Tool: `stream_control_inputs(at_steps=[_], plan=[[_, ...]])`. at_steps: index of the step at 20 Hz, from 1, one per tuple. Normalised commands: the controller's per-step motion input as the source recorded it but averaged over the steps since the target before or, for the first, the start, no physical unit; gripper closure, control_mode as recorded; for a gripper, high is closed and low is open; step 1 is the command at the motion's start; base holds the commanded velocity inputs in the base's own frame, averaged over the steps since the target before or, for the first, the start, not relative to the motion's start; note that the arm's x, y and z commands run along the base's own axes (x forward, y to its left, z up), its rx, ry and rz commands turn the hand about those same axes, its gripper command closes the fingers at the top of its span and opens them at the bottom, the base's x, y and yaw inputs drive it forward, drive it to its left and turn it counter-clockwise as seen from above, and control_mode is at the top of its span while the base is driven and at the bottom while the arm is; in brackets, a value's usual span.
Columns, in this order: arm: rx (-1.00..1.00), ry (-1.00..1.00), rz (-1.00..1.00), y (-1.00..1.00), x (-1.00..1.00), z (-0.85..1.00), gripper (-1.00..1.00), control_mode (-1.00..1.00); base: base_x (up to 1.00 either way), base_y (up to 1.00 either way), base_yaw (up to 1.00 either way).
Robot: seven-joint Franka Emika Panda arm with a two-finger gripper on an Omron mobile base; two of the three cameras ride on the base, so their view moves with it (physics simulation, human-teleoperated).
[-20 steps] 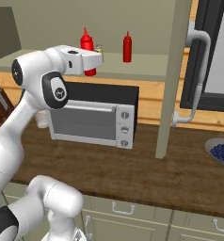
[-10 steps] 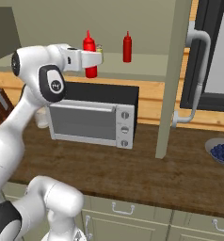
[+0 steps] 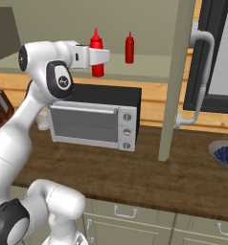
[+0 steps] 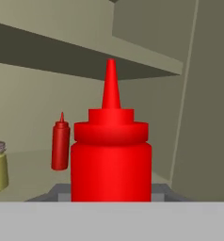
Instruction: Put the shaker and condiment bottle from the counter next to their counterparts in the cabinet.
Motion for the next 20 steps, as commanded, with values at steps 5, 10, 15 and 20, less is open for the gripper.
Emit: stream_control_inputs(at_steps=[5,10,15,20], plan=[[0.00,-0.02,0.03,-0.14,0.08,0.00,1.00,-1.00,0.00,0.00,0.00],[0.00,-0.06,0.04,-0.11,0.09,0.00,1.00,-1.00,0.00,0.00,0.00],[0.00,-0.05,0.03,-0.04,0.08,0.00,1.00,-1.00,0.00,0.00,0.00],[0.00,-0.04,0.02,-0.01,0.11,0.00,1.00,-1.00,0.00,0.00,0.00]])
